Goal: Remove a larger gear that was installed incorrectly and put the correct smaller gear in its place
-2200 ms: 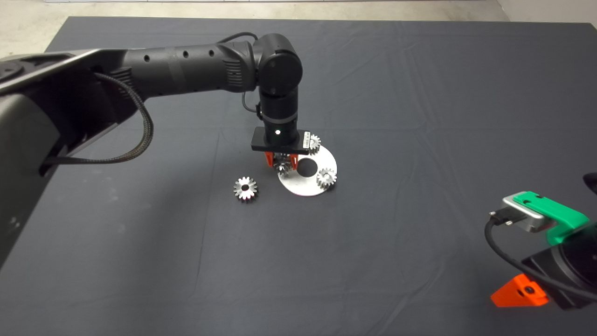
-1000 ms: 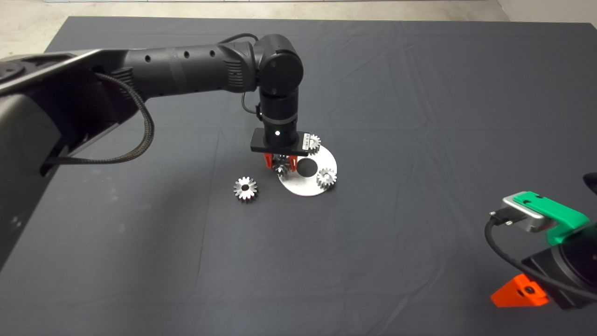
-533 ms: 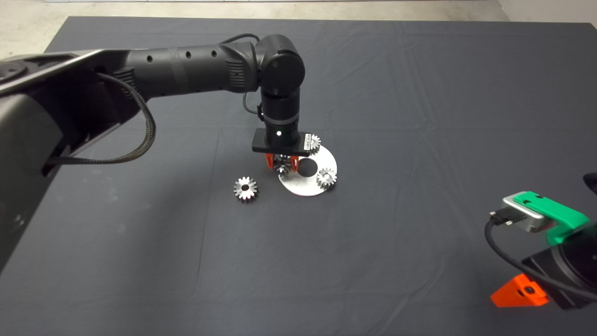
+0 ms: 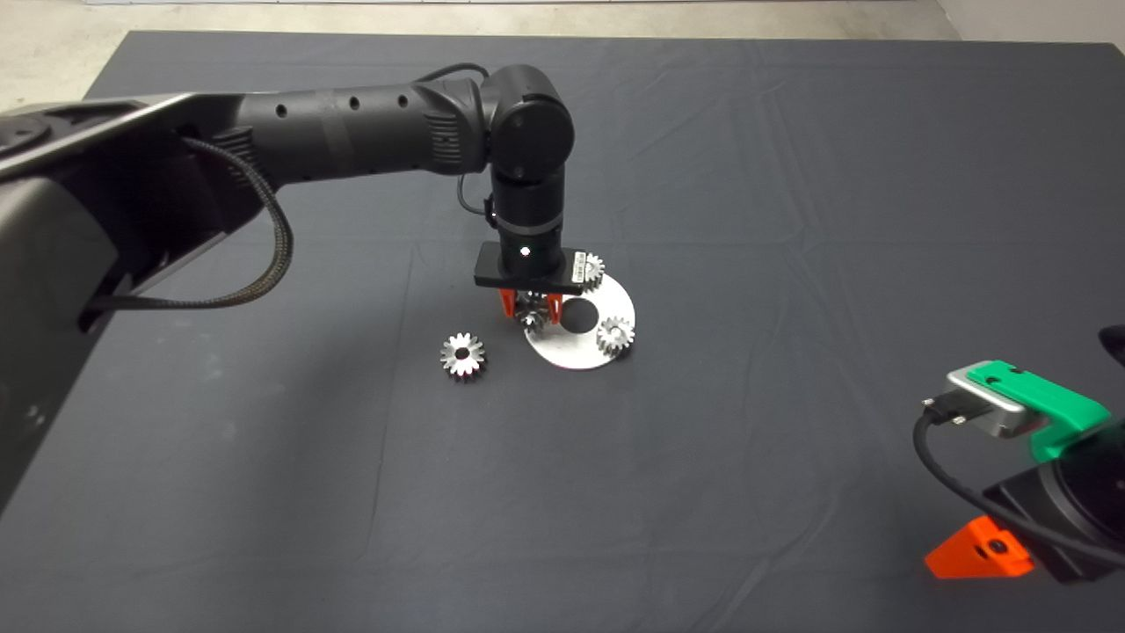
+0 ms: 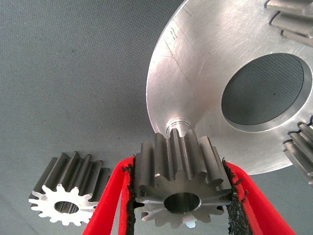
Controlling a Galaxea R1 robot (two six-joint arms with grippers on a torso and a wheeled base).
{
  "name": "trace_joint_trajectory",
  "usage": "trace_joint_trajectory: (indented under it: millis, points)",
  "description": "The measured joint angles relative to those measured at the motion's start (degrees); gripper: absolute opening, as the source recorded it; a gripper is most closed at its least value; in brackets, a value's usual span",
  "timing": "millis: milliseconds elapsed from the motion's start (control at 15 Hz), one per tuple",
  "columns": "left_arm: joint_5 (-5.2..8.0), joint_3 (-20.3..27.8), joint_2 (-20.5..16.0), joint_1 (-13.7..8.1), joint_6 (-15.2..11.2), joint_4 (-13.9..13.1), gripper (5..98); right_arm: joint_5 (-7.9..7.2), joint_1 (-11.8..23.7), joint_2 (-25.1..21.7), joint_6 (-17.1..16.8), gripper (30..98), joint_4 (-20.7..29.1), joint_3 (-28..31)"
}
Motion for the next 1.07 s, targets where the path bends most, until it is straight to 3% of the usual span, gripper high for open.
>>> trace_joint_trajectory:
  millis: [400, 733, 1067]
  points:
    - [-0.33, 0.00, 0.00, 0.00, 0.00, 0.18, 35.7, 0.00, 0.00, -0.01, 0.00, 96.9, 0.00, 0.00]
    - [-2.16, 0.00, -0.12, -0.02, 0.83, 0.55, 35.7, 0.00, 0.00, -0.01, 0.00, 96.9, 0.00, 0.00]
    - [-2.27, 0.04, -0.11, -0.02, 1.07, 0.77, 35.7, 0.00, 0.00, 0.01, 0.00, 96.9, 0.00, 0.00]
